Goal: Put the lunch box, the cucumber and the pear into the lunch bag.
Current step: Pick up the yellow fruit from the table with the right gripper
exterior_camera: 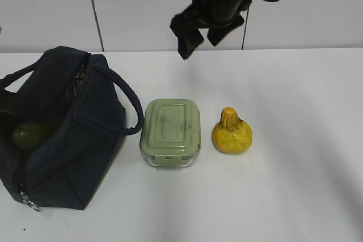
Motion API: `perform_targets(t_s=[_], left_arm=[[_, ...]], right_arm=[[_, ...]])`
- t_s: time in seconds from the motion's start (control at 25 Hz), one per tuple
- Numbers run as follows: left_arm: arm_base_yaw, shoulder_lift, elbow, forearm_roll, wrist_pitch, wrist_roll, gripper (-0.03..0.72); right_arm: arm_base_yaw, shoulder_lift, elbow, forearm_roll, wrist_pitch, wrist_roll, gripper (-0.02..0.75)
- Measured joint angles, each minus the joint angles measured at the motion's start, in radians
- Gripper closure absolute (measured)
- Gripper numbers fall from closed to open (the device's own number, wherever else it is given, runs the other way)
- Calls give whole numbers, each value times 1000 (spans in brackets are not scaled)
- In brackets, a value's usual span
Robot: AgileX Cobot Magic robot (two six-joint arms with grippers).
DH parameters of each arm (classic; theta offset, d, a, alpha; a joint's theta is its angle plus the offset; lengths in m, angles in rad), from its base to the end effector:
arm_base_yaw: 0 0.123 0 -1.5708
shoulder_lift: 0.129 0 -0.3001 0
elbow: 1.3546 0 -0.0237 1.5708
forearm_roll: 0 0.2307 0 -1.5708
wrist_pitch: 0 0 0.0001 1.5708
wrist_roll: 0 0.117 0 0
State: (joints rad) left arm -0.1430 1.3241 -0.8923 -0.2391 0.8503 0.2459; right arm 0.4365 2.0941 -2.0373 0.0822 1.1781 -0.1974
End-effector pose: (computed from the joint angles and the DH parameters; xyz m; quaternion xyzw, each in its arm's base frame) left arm 0.2283 -0.0539 0.2589 0.1291 0.9687 -0.0931 0.1905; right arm 0.4131 0.2025 0.2858 -0.2974 0.9305 0.0651 0.2035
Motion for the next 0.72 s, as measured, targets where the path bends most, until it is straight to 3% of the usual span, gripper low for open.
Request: perform_targets(t_s=[0.36,0.72], left_arm=[[0,0,0,1,2,0,707],[0,0,0,2,2,2,707]], right_arm=[[-2,0,199,-82,48,54,142],[-2,2,247,-114,48,74,190]])
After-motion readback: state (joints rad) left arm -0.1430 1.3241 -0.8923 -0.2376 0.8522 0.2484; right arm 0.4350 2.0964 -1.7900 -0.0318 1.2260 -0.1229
